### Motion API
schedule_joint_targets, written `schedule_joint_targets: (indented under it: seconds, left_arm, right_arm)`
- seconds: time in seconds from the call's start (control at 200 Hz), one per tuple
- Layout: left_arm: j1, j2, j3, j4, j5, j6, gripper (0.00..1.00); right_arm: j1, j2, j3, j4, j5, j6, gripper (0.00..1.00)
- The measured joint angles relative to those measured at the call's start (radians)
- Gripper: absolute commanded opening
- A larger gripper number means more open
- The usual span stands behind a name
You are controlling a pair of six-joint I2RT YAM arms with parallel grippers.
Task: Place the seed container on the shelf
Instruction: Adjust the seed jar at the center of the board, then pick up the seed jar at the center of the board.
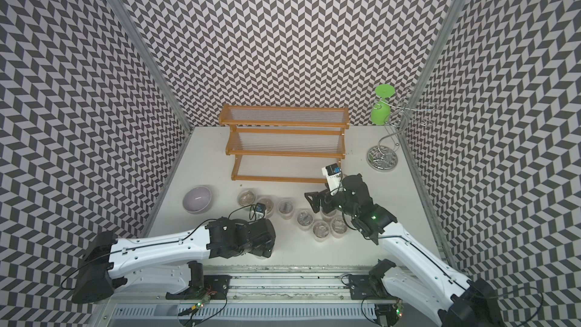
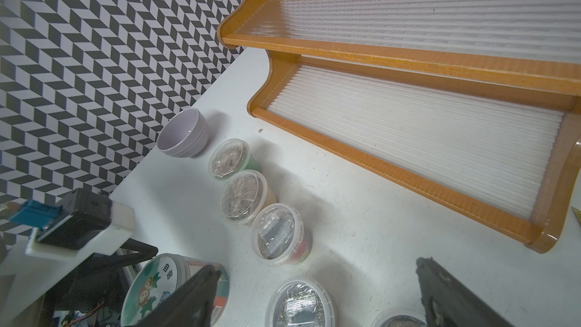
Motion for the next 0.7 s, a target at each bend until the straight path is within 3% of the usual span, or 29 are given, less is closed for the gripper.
schedule_joint_targets:
  seconds: [0.366, 0.701]
  left_arm:
    - [0.0, 0.0, -0.057, 0.033, 0.007, 0.002, 0.99]
    - [0.011, 0.001, -0.058, 0.037, 0.007, 0.015, 0.8]
  right_arm:
    - [0.0, 0.0, -0.002, 0.002, -0.015, -0.002, 0.99]
    - [0.0, -0.005, -0.013, 0.007, -0.015, -0.001, 0.99]
